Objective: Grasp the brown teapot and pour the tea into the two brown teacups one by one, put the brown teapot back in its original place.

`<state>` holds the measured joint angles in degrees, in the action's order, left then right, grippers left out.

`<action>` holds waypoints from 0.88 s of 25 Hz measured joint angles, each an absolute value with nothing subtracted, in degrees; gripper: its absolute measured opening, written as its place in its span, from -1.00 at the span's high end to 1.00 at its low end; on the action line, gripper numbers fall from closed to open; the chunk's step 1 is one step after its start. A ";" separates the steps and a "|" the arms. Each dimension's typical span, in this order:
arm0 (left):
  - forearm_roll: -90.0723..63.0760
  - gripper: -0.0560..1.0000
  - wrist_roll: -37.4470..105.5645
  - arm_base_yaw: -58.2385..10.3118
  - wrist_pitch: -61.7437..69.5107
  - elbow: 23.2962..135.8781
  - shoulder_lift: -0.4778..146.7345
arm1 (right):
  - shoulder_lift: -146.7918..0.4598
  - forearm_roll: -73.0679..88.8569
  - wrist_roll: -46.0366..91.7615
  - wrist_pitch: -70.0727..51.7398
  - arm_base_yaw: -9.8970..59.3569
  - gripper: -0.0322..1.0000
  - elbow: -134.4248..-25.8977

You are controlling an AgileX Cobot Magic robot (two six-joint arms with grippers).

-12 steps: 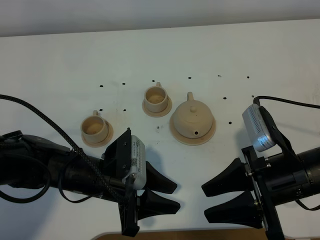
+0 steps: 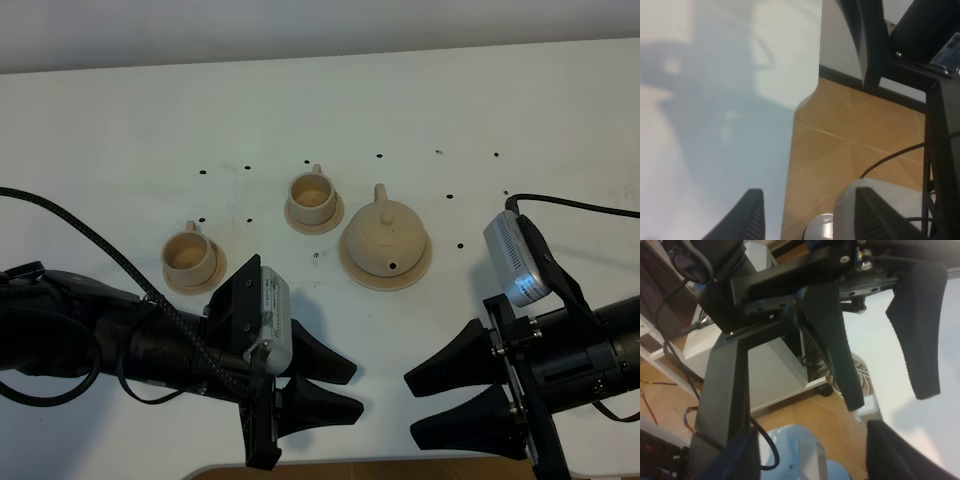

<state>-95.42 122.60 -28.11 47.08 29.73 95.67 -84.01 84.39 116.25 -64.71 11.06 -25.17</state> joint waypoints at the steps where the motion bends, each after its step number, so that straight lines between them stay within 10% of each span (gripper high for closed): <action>1: -95.55 0.04 122.60 -28.11 47.08 29.73 95.67 | -84.01 84.39 116.25 -64.76 11.06 -0.01 -25.17; 12: -96.77 0.04 117.47 -23.94 46.14 30.29 88.05 | -84.01 84.39 116.20 -64.76 11.06 -0.01 -25.17; 22: -83.52 0.04 83.70 -13.39 40.58 30.54 59.16 | -84.11 88.49 112.69 -62.71 11.06 -0.01 -28.13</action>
